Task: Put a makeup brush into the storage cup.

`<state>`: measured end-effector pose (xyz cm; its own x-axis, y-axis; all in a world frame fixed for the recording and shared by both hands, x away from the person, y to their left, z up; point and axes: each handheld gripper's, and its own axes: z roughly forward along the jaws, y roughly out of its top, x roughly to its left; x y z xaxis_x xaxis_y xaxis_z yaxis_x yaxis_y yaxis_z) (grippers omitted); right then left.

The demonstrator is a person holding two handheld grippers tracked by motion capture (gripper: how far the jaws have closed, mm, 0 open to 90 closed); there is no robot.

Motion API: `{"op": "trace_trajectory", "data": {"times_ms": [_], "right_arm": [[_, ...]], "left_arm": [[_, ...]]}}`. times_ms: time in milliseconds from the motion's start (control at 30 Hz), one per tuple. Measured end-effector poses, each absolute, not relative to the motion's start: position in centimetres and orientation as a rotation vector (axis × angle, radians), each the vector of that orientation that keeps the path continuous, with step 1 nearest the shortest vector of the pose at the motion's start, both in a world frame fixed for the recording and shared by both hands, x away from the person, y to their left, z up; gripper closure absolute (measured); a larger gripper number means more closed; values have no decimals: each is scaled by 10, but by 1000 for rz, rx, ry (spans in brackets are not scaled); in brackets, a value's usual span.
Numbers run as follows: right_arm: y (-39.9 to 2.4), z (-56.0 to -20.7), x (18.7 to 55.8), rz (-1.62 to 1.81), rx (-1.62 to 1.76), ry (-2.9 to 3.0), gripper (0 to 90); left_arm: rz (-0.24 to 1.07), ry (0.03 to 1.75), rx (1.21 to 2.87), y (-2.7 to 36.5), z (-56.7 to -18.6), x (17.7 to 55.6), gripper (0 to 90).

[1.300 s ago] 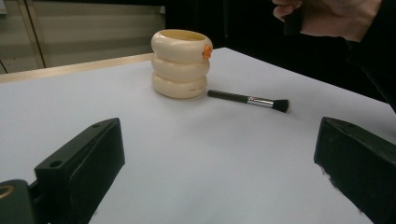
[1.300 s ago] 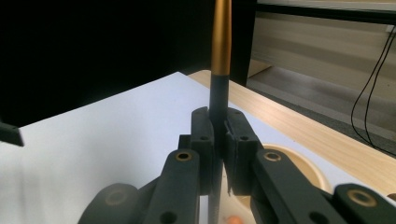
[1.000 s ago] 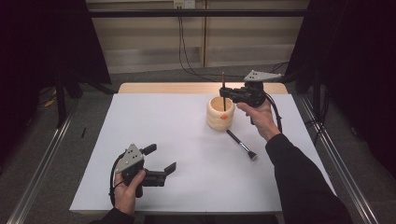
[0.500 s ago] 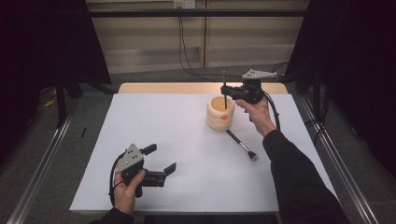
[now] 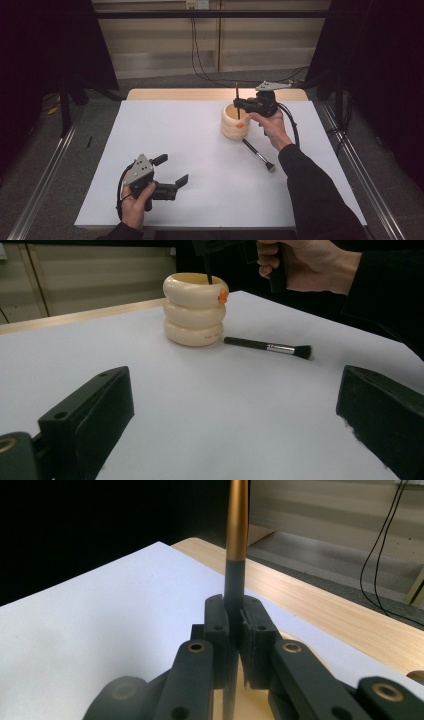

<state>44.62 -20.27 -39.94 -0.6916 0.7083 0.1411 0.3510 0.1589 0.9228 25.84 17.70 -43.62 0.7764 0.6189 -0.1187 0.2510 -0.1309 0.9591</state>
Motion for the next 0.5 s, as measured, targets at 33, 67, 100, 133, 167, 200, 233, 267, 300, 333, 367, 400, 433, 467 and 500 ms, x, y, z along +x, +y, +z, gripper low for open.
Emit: {"op": "trace_trajectory", "data": {"times_ms": [33,67,100,133,167,200,233,267,300,333,367,400,433,467,500], "right_arm": [[-203,-401,446,1540,1018,2122,835],[-203,-402,446,1536,1019,2124,834],[-203,-404,445,1537,1024,2124,834],[-203,-405,445,1535,1023,2129,834],[-203,-407,445,1534,1029,2123,834],[-204,-409,444,1533,1031,2131,834],[-205,-410,444,1528,1035,2131,833],[-205,-412,443,1526,1039,2131,834],[-206,-413,443,1531,1044,2127,833],[-207,-413,443,1533,1046,2127,832],[-208,-414,443,1530,1047,2126,832],[-209,-415,442,1531,1050,2129,831],[-209,-415,442,1530,1057,2126,826],[-209,-415,442,1530,1054,2126,821],[-209,-416,442,1526,1052,2126,810]], "left_arm": [[377,707,1716,177,-436,257,19],[379,704,1719,177,-436,257,18],[376,698,1722,178,-435,257,17],[374,700,1718,178,-435,257,18],[380,705,1716,178,-435,257,18],[383,705,1716,178,-435,258,18],[383,701,1720,178,-435,258,18],[383,700,1723,178,-435,258,18],[384,699,1722,178,-435,258,18],[383,703,1719,178,-435,258,18],[382,703,1715,178,-436,258,18],[384,704,1720,178,-435,258,19],[384,706,1717,178,-435,258,19],[377,711,1709,177,-435,258,19],[381,710,1713,177,-435,258,19]]}}
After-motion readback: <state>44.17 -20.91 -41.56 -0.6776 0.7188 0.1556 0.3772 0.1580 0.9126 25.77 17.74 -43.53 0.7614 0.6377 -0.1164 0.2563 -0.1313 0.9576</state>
